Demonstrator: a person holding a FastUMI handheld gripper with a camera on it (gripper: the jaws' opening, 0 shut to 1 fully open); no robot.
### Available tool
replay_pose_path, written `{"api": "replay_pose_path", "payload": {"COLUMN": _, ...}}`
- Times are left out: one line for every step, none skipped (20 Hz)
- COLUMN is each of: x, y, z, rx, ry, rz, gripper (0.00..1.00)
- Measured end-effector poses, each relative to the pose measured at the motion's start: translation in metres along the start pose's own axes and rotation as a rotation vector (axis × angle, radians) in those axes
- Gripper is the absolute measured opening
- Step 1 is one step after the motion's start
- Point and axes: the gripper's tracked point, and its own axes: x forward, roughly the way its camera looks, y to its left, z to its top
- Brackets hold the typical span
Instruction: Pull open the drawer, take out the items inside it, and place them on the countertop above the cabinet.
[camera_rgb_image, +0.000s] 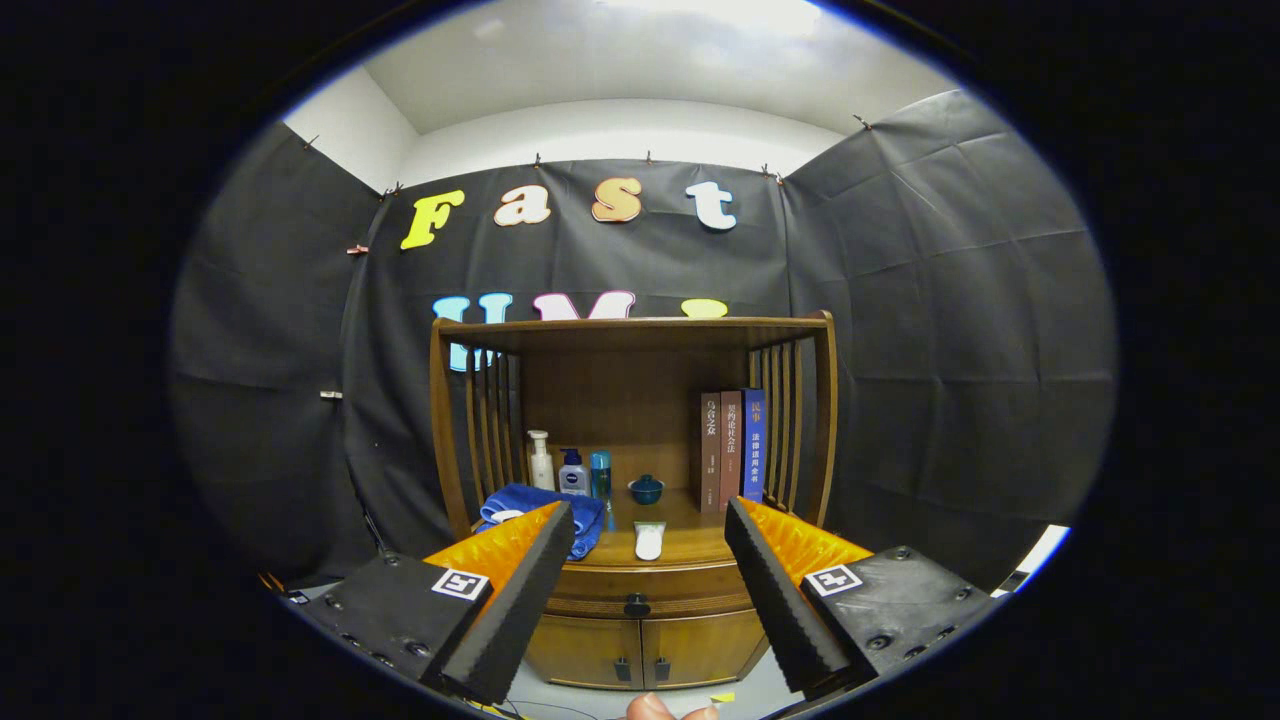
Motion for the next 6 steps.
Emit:
{"api": "replay_pose_path", "payload": {"x": -0.0001, "y": 0.0003, "z": 0.0003, "rx": -0.001, "ry": -0.002, "rz": 0.000, "gripper": 0.99}}
{"api": "replay_pose_path", "payload": {"x": -0.0011, "y": 0.0015, "z": 0.0011, "rx": -0.001, "ry": -0.004, "rz": 0.002, "gripper": 0.99}}
{"api": "replay_pose_path", "payload": {"x": -0.0007, "y": 0.0018, "z": 0.0014, "rx": -0.003, "ry": -0.006, "rz": 0.002, "gripper": 0.99}}
{"api": "replay_pose_path", "payload": {"x": -0.0013, "y": 0.0019, "z": 0.0016, "rx": -0.005, "ry": -0.007, "rz": 0.002, "gripper": 0.99}}
{"api": "replay_pose_path", "payload": {"x": -0.0010, "y": 0.0015, "z": 0.0015, "rx": -0.007, "ry": -0.008, "rz": 0.002, "gripper": 0.99}}
{"api": "replay_pose_path", "payload": {"x": -0.0010, "y": 0.0014, "z": 0.0012, "rx": -0.007, "ry": -0.009, "rz": 0.002, "gripper": 0.99}}
